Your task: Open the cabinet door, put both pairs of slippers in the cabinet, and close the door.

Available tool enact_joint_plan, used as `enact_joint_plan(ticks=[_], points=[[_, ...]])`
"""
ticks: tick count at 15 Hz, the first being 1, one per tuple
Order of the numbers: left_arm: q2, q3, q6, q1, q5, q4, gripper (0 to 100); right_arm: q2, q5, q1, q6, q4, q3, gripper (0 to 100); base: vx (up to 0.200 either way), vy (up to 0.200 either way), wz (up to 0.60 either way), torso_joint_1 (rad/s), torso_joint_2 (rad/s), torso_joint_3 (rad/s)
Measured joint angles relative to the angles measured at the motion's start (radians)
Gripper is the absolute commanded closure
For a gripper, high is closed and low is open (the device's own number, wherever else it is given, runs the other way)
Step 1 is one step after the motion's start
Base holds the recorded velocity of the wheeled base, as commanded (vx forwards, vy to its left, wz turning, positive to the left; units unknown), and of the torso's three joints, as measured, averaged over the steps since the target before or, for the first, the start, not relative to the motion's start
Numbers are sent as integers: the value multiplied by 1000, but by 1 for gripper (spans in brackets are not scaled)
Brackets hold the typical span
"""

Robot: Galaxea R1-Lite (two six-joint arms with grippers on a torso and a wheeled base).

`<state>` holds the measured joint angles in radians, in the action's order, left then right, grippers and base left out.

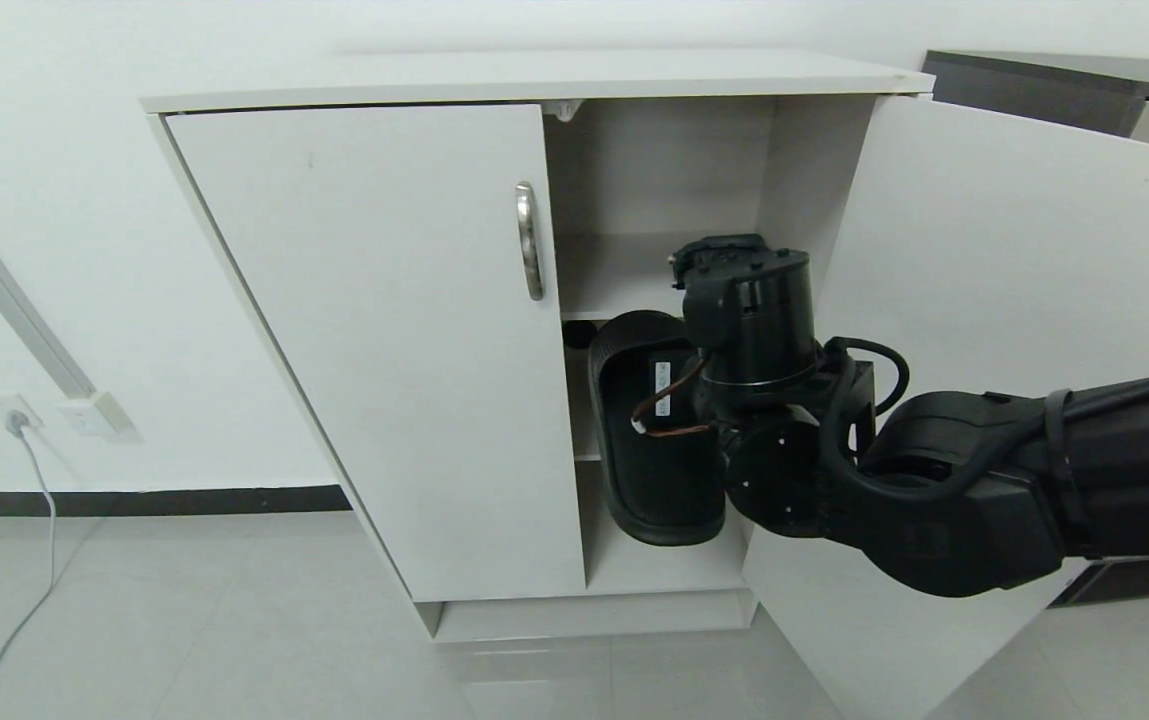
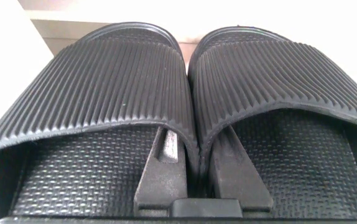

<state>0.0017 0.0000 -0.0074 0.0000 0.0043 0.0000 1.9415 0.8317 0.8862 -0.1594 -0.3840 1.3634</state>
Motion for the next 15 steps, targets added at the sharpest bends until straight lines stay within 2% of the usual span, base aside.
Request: enact_joint_plan(ticks=[1, 12, 15], points=[[0, 0, 0, 0, 0, 0, 100, 0, 0, 0, 0, -1, 2, 100, 0, 0, 0, 0, 0, 0], [0, 0, 2, 0, -1, 0, 100, -1, 0, 1, 16, -1, 26, 100, 200, 0, 0, 1, 4, 4], [0, 0, 0, 0, -1, 0, 100, 4, -1, 3, 22, -3, 27, 100, 0, 0, 0, 0, 0, 0]])
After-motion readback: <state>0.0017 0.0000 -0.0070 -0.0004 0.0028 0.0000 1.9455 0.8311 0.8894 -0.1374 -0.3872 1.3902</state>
